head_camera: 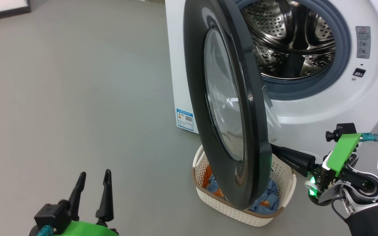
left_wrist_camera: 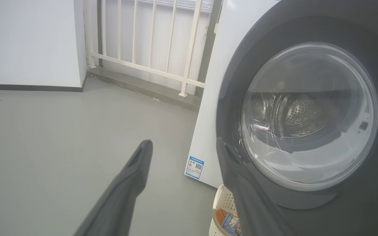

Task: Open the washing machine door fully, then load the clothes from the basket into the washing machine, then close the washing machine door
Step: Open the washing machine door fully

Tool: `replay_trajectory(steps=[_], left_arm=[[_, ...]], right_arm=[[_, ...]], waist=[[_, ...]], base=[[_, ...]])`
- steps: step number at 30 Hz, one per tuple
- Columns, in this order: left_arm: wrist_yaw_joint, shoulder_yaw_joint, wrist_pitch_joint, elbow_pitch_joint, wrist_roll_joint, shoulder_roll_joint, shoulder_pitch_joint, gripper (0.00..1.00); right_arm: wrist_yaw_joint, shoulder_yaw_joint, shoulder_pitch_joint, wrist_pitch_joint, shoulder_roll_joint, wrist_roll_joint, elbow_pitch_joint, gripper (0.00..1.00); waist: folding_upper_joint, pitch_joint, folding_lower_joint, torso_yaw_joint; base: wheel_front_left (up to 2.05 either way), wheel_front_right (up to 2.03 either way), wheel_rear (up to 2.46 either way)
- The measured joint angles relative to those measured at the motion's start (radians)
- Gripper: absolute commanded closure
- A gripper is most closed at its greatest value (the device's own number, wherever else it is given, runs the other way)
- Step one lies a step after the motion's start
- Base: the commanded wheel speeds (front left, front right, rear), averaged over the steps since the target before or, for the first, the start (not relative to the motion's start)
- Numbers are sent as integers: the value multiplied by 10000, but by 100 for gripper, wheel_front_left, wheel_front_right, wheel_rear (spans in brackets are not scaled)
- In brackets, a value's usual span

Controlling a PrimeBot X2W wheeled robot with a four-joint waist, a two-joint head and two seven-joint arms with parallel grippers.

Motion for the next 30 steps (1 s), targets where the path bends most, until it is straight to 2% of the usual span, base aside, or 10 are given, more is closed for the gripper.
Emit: replay_trajectory(steps=[5, 6, 7, 10, 11, 12, 20, 25, 30], left_arm=[[31, -6, 0, 0, -17, 25, 6, 0], [31, -8, 0, 0, -17, 35, 12, 0], [31, -10, -2, 0, -19, 44, 27, 0], [31, -8, -10, 0, -67, 65, 118, 0], [31, -10, -12, 2, -100, 65, 162, 0], [36, -10, -13, 4, -121, 65, 186, 0], [71, -15, -59, 8, -282, 59, 185, 0], [73, -23, -148, 46, -282, 61, 184, 0], [119, 13, -182, 42, -295, 75, 184, 0]], right_arm=[[0, -67, 4, 23, 0, -265, 6, 100], [0, -104, 4, 10, -2, -316, -4, 97], [0, -157, 4, -42, -2, -357, -23, 79], [0, -314, 4, -245, -6, -407, -102, 55], [0, -314, 5, -330, -6, -474, -153, 16], [0, -318, 5, -422, -4, -533, -238, 0], [0, -384, 68, -1519, 2, -1250, -1241, 0], [0, -280, 633, -2374, -13, -1866, -2079, 0], [0, 0, 929, -3294, -268, -2623, -2723, 0]], waist=[[0, -77, 0, -261], [0, -89, 0, -323], [0, -102, 0, -390], [0, -140, 0, -622], [0, -152, 0, -705], [0, -164, 0, -791], [0, -227, 0, -1595], [0, -248, 0, -2274], [0, -261, 0, -2854]], base=[[0, 0, 0], [0, 0, 0], [0, 0, 0], [0, 0, 0], [0, 0, 0], [0, 0, 0], [0, 0, 0], [0, 0, 0], [0, 0, 0]])
